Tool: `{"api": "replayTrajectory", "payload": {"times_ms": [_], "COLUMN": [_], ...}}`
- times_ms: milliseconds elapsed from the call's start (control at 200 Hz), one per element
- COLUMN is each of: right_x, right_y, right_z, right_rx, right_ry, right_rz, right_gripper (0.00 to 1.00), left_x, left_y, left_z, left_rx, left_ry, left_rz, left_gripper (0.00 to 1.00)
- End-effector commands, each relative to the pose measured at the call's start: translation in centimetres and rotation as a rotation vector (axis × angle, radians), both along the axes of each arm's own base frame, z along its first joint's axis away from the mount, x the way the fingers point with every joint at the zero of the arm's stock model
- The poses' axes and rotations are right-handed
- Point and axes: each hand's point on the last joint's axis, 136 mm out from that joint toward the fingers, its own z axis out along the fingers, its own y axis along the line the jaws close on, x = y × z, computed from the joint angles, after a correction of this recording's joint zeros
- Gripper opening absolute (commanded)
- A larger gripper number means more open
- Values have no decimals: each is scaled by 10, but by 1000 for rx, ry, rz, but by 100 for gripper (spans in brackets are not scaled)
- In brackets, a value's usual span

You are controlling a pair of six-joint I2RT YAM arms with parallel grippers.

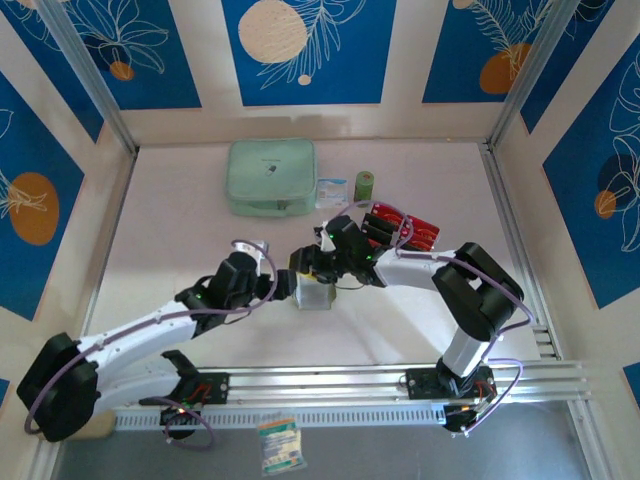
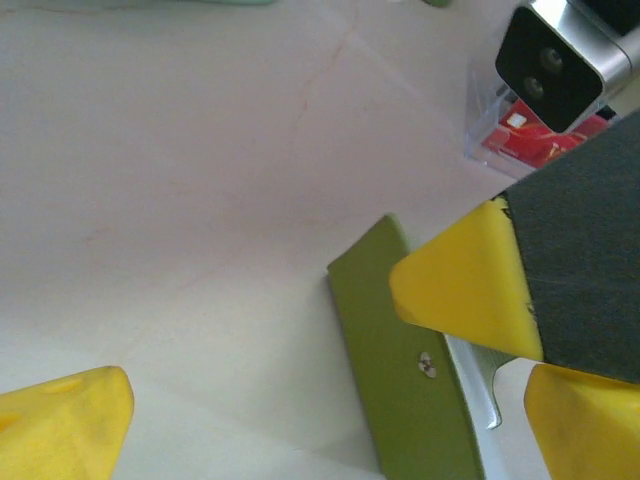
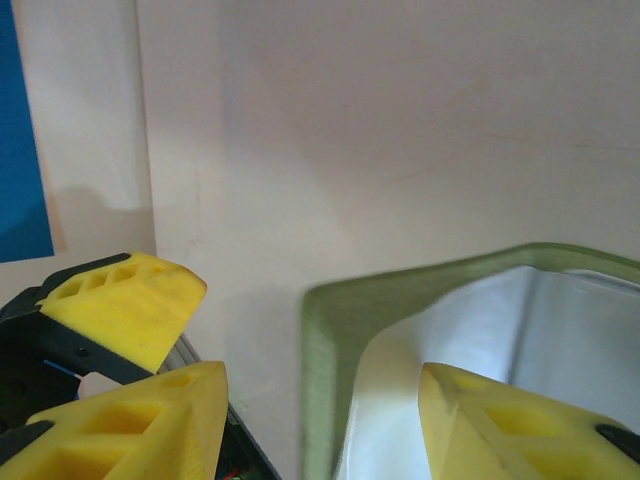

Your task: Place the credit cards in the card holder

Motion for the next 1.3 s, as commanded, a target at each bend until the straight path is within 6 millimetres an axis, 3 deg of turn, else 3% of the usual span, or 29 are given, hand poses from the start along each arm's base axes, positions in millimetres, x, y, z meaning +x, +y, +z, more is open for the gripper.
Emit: {"api": "replayTrajectory", "payload": {"times_ms": [0,330,580,915,1295], "right_x": [-10,2,3,5,11], "right_y": [12,29,25,16,18], "right_z": [4,-21,-44,-36,-26], "right_rx": [13,26,40,46,69], "right_ry": [27,103,171,156,138], "right_rz": [36,-9,-61,-94,-95], "right_gripper": [55,58,58,58,58], "left_x": [6,0,-5,-6,-4], "left_y": [19,43,40,31,9], "left_z": [2,-1,-13,-50,-53], "left_rx": [-10,-30,1,68,86], "left_ry": [-2,-7,35,138,146], "left_rz": [77,133,94,42,-37], "left_gripper": [100,100,100,100,100]}}
